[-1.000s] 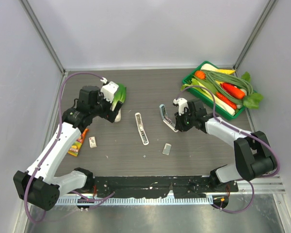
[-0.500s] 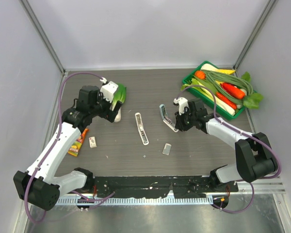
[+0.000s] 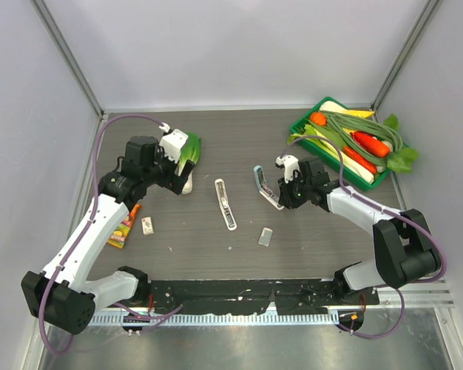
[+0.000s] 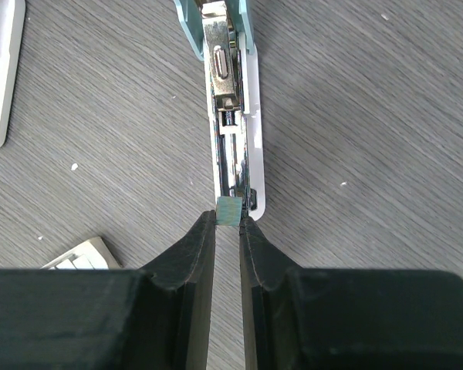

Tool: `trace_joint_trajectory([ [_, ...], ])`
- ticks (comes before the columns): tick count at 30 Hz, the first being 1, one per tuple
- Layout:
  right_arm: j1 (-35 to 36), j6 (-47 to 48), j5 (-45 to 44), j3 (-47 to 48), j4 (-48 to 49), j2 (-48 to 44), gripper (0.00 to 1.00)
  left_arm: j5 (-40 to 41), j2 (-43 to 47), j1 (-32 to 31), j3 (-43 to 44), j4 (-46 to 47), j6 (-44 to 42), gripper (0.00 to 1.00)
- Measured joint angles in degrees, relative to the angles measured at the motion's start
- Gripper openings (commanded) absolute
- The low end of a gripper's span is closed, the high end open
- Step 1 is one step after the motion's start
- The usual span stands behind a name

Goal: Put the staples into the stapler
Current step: Install the staple into the stapler.

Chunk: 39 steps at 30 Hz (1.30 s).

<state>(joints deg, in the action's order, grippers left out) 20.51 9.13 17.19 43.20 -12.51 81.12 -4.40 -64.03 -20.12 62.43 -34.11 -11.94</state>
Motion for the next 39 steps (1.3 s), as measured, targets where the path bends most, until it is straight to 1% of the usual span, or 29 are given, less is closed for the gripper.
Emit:
trace_joint_trajectory([
  [39,0.0,0.0,-0.2,0.1,0.0,0.6,0.2,-0.3,-0.6,0.0,0.0,0.0,0.9,1.0],
])
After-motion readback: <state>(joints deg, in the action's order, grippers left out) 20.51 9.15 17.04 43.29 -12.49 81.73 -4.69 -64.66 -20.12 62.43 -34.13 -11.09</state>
